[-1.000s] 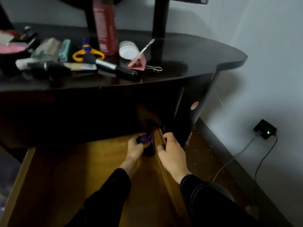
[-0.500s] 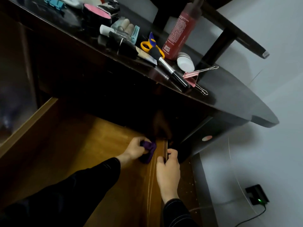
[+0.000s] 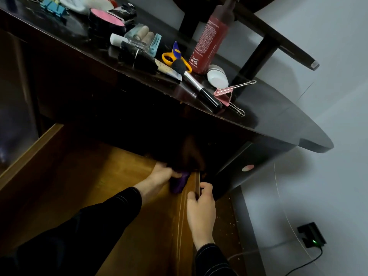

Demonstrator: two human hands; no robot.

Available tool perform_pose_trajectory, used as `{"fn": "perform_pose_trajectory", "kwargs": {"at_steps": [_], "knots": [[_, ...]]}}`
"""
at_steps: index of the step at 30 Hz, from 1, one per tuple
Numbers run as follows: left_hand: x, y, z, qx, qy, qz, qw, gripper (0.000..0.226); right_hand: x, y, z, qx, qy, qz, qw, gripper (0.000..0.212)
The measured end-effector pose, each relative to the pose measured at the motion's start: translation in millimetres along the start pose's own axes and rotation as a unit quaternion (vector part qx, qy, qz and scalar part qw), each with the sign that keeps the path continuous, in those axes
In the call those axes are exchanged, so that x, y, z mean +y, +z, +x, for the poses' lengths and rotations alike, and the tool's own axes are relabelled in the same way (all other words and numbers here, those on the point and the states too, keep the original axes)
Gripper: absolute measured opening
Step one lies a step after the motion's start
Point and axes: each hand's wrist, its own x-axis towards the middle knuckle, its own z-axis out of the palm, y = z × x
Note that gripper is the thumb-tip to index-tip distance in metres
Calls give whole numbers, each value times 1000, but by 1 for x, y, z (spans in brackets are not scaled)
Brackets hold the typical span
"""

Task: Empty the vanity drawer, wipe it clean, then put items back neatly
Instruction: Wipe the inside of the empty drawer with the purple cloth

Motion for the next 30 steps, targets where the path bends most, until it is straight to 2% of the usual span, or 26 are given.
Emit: {"fn": "perform_pose_trajectory", "kwargs": {"at_steps": [2,4,8,9,11,13,15,16,19,21,23,27,30], "knots": [[7,8,2,-13,18,-52,998,41,1,0,1,2,0,1,1000,26],[4,7,-2,-34,18,-55,998,40,1,1,2,1,-3,0,1000,26],[-12,-9,-6,-59,-2,121,991,49,1,0,2,-1,-8,0,1000,26],[-11,-10,-6,-57,-4,134,989,49,2,1,1,-1,-7,1,1000,26],[-3,-5,-6,-39,12,98,994,47,2,1,1,3,-8,3,1000,26],[7,3,-7,-20,8,4,1000,43,3,2,1,5,-7,5,1000,26],[9,5,-7,-30,-10,-67,997,43,3,3,2,8,-6,4,1000,27],[8,4,-9,-45,-16,-68,997,45,3,3,3,8,-6,2,1000,27],[-4,-5,-16,-73,-27,28,997,53,5,3,4,2,-5,3,1000,27],[-5,-7,-19,-73,-26,107,991,52,5,4,3,-1,-7,6,1000,25],[2,-2,-18,-67,-2,136,988,49,4,4,3,5,-12,5,1000,24],[22,9,-19,-20,4,38,999,33,6,4,3,17,-10,-4,1000,23],[4,9,-30,-47,-7,-15,999,44,8,4,5,10,-12,-3,1000,23]]}}
